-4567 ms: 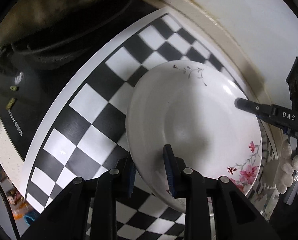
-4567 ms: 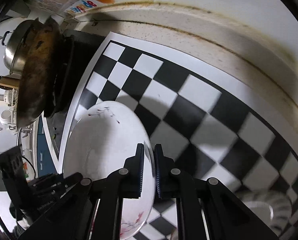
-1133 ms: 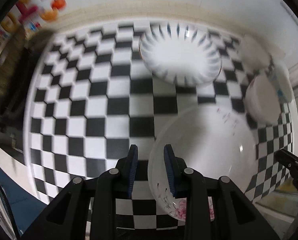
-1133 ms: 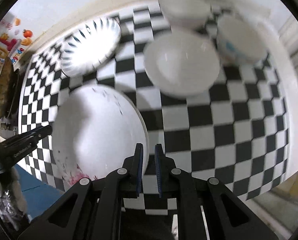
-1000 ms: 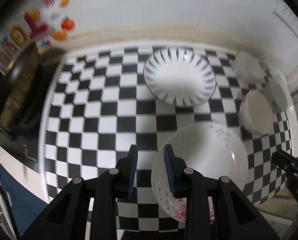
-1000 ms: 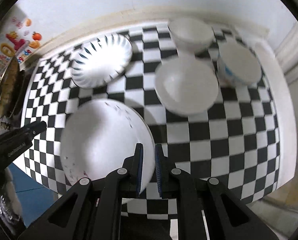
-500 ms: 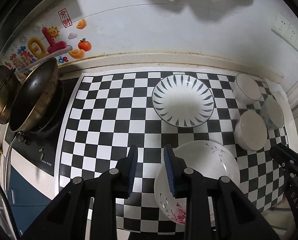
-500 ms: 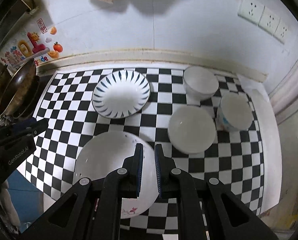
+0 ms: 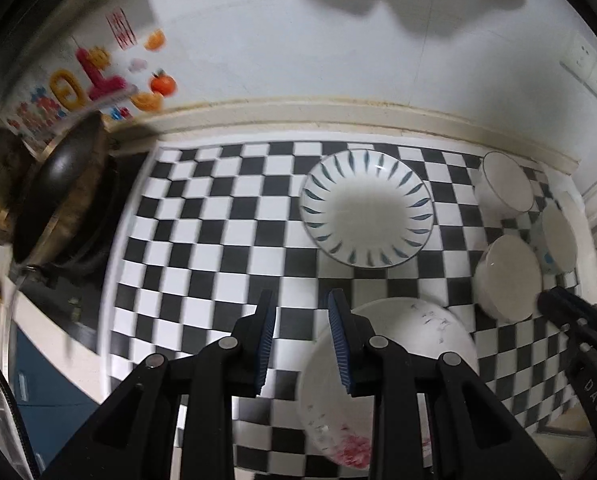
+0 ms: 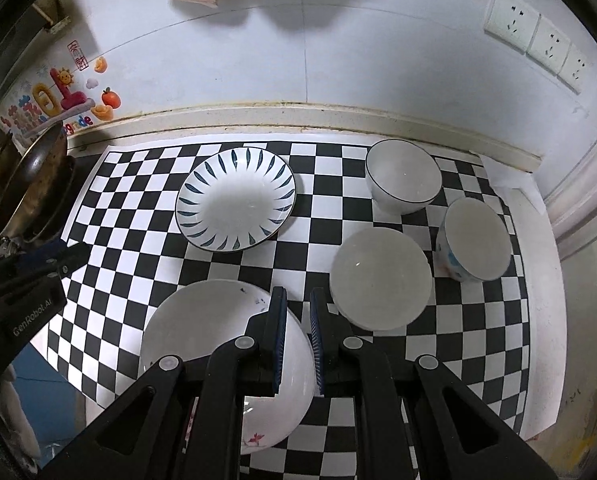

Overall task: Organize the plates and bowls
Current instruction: 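Move both tools toward the blue-striped plate, then grasp the rim of the blue-striped plate with both tools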

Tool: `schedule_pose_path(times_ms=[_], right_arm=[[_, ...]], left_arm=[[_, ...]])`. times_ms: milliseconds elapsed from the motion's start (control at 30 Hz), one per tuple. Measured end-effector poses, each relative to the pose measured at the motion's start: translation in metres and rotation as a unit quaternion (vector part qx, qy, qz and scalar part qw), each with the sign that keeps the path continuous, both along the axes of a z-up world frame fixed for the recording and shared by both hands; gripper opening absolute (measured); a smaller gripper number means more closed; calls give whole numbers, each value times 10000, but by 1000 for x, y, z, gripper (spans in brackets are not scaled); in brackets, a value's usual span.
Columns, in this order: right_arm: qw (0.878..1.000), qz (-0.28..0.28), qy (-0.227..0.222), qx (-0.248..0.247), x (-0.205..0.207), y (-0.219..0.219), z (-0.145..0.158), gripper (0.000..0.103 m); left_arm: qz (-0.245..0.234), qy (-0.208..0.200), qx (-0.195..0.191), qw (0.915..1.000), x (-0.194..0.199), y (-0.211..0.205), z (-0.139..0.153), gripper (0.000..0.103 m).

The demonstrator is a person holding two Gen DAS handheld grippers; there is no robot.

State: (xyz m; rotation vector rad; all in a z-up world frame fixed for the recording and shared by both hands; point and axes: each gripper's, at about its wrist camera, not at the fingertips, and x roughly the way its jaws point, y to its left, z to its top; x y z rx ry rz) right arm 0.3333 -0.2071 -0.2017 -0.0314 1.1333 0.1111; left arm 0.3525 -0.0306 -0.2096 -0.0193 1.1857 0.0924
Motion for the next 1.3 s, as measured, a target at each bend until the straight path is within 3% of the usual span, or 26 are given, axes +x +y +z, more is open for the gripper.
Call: schedule_pose_path(times_ms=[100,133,367,567,700,767,833,1000,1300], right_arm=[[9981,116,417,435,27,-6,-10,49],[9956,156,609,693,40,-10,-15,53],[9846,185,1316,1131,147,-19,-64,53],[9743,395,1926,1098,225,3,-121,53],[9679,349,2290,974,256,15,-156,47],[9646,336,2454,910,264,19,-172,38],[9620,314,2562,887,269,22,-185,23],[9650,271,2420,968,265,21,-185,17],[9729,125,2022,1113,215,14,-134,12]], left_arm=[[151,412,-532,9976,29,10,-24,30],[261,526,-703,9958,40,17,-33,30],[847,1250,-1834,9714,103,55,-101,30],[902,1656,-2023,9610,137,57,-146,30],[807,1802,-1941,9609,150,51,-162,28],[741,1764,-1884,9633,153,48,-164,20],[679,1731,-1732,9672,153,43,-163,19],[577,1584,-1532,9737,147,40,-152,19],[232,1135,-1575,9807,112,40,-89,19]])
